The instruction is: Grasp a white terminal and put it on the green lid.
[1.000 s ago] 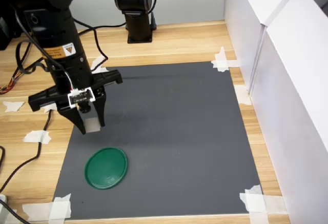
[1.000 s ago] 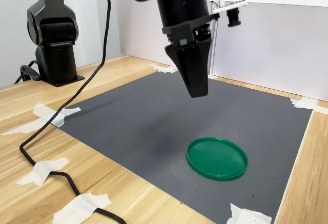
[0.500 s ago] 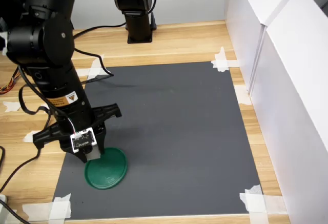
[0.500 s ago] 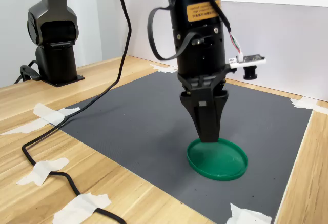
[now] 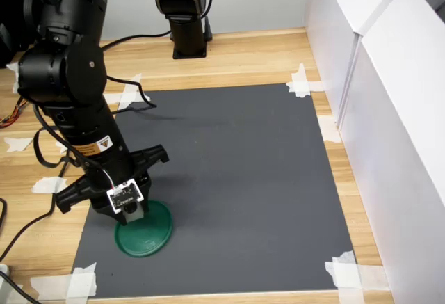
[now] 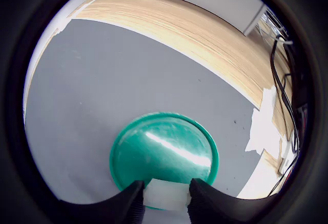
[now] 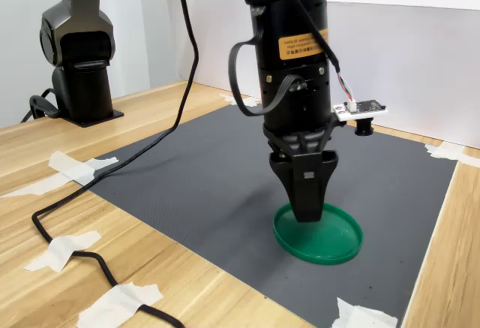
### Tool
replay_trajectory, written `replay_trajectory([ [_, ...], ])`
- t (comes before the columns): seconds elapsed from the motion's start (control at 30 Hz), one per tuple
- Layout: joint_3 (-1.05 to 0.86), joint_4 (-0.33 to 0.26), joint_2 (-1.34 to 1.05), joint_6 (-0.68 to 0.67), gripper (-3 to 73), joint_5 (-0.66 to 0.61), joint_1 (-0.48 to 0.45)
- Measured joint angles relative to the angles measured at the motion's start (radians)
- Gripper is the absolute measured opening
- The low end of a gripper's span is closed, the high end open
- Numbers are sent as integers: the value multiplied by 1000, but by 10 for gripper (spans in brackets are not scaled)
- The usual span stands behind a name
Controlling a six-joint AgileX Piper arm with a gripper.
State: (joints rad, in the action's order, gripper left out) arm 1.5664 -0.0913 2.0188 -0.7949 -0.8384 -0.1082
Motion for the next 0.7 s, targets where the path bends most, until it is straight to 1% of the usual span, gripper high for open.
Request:
replay_trajectory([
  [0.13,0,1,9,12,323,0,19],
  [0.33,0,14,20,9,323,0,21],
  [0.63,0,49,20,3,323,4,21],
  [0.7,0,48,20,4,346,22,21],
])
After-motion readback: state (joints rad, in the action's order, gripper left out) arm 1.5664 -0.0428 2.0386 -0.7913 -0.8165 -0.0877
